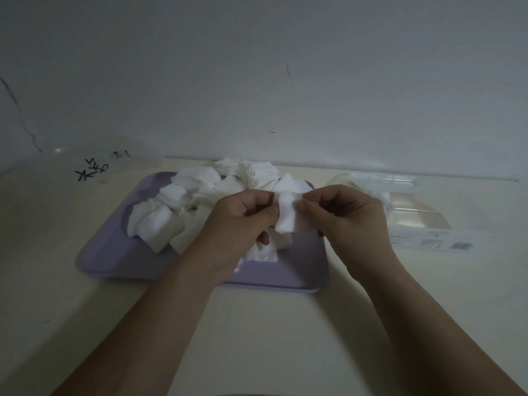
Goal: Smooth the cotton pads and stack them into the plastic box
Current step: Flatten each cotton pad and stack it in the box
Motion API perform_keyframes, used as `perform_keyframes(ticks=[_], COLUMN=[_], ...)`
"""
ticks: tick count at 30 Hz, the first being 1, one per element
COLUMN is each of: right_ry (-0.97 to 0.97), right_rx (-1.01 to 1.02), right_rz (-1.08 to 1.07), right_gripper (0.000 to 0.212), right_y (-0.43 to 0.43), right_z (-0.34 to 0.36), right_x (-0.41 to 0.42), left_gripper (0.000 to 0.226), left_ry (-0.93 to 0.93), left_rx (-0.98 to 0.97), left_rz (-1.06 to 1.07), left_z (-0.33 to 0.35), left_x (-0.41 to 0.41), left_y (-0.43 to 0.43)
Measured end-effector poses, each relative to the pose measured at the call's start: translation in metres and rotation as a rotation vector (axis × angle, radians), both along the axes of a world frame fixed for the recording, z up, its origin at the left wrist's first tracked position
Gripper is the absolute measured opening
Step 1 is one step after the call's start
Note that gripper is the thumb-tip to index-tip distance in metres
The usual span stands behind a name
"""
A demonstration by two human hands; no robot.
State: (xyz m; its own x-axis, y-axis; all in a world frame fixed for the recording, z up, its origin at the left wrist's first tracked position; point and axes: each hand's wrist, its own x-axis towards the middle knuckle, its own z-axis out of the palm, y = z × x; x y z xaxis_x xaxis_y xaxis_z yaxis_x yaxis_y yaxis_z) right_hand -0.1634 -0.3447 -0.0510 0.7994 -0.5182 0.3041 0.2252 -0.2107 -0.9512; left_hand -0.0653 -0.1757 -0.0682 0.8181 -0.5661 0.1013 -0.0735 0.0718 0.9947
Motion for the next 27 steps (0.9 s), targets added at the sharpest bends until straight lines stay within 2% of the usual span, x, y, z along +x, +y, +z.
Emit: perform_keyframes(ticks=[5, 9, 10, 12, 13, 15, 16, 18, 21, 24, 27], right_ry=[0.028, 0.105, 0.131, 0.137, 0.127, 0.130, 0.146, 0.136, 0.128, 0.158, 0.185], right_rx=[-0.067, -0.123, -0.074, 0.045, 0.040, -0.087, -0.163, -0.163, -0.021, 0.000, 0.001], right_rz=[-0.041, -0.061, 0.006, 0.123, 0.115, -0.025, -0.094, -0.158, -0.140, -0.137, -0.142], right_gripper=[0.016, 0.045, 0.043, 0.017, 0.007, 0.009, 0.010, 0.012, 0.012, 0.014, 0.016], right_y=[0.004, -0.003, -0.004, -0.003, -0.002, -0.004, -0.005, -0.007, -0.010, -0.012, -0.012], right_z=[-0.002, -0.002, -0.002, -0.002, -0.003, -0.008, -0.009, -0.009, -0.011, -0.014, -0.016], right_x=[0.000, 0.001, 0.002, 0.002, 0.002, 0.004, 0.004, 0.005, 0.006, 0.007, 0.007], left_gripper=[0.019, 0.020, 0.020, 0.022, 0.022, 0.019, 0.015, 0.015, 0.029, 0.049, 0.068], left_ry=[-0.012, -0.056, -0.074, -0.126, -0.178, -0.341, -0.416, -0.527, -0.582, -0.584, -0.472], left_rx=[0.016, 0.029, 0.031, 0.048, 0.081, 0.220, 0.325, 0.539, 0.639, 0.653, 0.628], left_rz=[-0.013, -0.032, -0.035, 0.007, 0.060, 0.166, 0.176, 0.132, 0.125, 0.124, 0.102], left_z=[0.001, 0.004, 0.005, 0.006, 0.005, 0.000, -0.003, -0.008, -0.010, -0.006, -0.004], left_x=[0.000, -0.001, -0.001, 0.000, 0.002, 0.006, 0.008, 0.008, 0.008, 0.008, 0.005], left_y=[-0.001, 0.000, 0.000, 0.001, 0.002, 0.004, 0.005, 0.007, 0.005, 0.005, 0.006])
